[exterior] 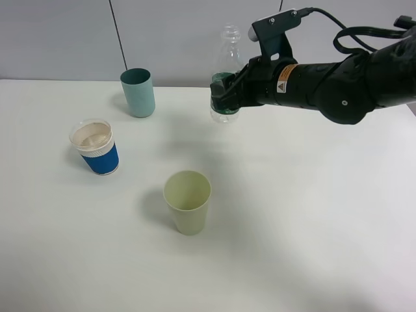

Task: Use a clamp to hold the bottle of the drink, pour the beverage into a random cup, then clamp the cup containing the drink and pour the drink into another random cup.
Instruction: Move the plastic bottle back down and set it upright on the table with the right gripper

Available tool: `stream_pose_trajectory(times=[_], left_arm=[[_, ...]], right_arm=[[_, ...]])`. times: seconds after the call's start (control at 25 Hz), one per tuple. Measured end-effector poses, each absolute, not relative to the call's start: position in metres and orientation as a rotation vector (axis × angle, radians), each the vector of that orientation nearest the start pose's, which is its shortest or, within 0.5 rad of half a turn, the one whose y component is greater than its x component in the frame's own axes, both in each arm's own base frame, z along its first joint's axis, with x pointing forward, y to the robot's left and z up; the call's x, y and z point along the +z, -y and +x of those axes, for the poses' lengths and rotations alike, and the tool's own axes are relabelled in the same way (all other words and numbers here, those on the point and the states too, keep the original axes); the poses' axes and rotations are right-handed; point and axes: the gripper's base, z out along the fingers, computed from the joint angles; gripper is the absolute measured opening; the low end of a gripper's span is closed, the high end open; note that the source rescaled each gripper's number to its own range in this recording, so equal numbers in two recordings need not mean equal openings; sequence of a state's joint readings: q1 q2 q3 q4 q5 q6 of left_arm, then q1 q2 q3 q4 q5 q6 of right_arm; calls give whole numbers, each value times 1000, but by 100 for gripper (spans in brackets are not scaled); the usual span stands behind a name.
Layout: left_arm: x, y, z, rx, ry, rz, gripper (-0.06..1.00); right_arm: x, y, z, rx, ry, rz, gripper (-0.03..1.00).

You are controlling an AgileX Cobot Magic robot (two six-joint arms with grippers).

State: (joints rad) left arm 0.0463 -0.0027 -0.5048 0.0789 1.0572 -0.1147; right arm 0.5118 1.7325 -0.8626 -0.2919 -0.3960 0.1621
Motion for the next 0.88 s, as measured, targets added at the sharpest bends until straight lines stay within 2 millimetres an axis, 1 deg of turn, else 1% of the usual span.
stream_pose_trajectory(times=[0.2,0.48,0.72,0.88], left_arm=[[279,-6,-6,51,-2024,-167,100],[279,-6,-6,51,-2024,-167,100],[279,-6,-6,51,-2024,-167,100],[279,-6,-6,51,-2024,-167,100]], right_arm=[[183,-185,308,368,-1894,-700,0],[148,-186,314,365,-1970,-714,0],[129,-187,315,367,-2009,-725,0],[128,-187,315,368,-2009,-725,0]])
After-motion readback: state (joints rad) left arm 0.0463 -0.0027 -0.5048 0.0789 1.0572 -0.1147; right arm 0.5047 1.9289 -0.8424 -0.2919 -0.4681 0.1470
